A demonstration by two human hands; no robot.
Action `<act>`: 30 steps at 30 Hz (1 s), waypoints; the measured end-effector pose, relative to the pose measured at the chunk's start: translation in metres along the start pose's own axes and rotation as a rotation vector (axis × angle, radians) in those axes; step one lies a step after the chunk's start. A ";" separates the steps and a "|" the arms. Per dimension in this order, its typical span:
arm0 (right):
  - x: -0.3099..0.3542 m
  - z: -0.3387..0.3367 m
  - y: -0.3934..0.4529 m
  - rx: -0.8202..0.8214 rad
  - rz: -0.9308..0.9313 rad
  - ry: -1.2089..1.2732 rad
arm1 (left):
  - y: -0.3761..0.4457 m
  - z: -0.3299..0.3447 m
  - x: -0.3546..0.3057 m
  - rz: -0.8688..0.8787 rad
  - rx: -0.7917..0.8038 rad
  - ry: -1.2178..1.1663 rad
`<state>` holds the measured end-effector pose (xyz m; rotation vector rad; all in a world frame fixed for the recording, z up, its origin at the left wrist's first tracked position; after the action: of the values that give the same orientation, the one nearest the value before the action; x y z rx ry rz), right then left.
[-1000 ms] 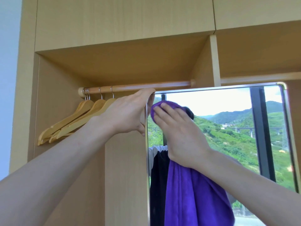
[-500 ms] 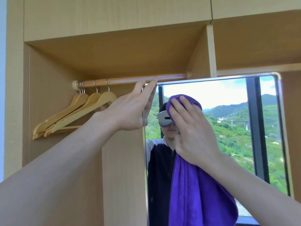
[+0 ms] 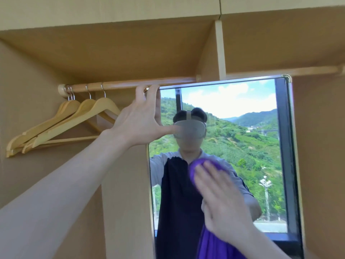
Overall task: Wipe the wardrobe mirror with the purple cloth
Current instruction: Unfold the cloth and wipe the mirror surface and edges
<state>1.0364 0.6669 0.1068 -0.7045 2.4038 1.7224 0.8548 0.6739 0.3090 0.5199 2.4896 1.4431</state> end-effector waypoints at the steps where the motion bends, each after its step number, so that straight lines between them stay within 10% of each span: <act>1: -0.013 -0.007 0.005 -0.020 0.126 0.018 | 0.000 0.000 -0.002 0.010 -0.025 0.028; 5: -0.022 -0.012 0.011 0.002 0.322 0.067 | -0.006 -0.006 -0.022 0.104 -0.109 0.182; 13: 0.023 0.027 -0.074 0.154 -0.102 0.128 | -0.033 0.044 -0.098 0.416 0.009 0.229; 22: -0.029 0.006 -0.059 0.051 0.541 0.170 | -0.035 0.074 -0.096 0.402 0.046 0.284; 30: 0.049 0.034 -0.087 0.315 0.007 -0.014 | -0.035 0.074 -0.093 0.371 0.069 0.224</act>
<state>1.0237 0.6611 0.0028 -0.6358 2.5844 1.2990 0.9598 0.6791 0.2431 0.9219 2.7328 1.6265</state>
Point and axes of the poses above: each hand's wrist, its own y-axis towards the middle knuckle, its own z-axis out of the palm, x = y × z, the point moved 7 cm from there along y, towards the middle knuckle, and after that the axes turned 9 degrees about -y, right-handed, at the moved point
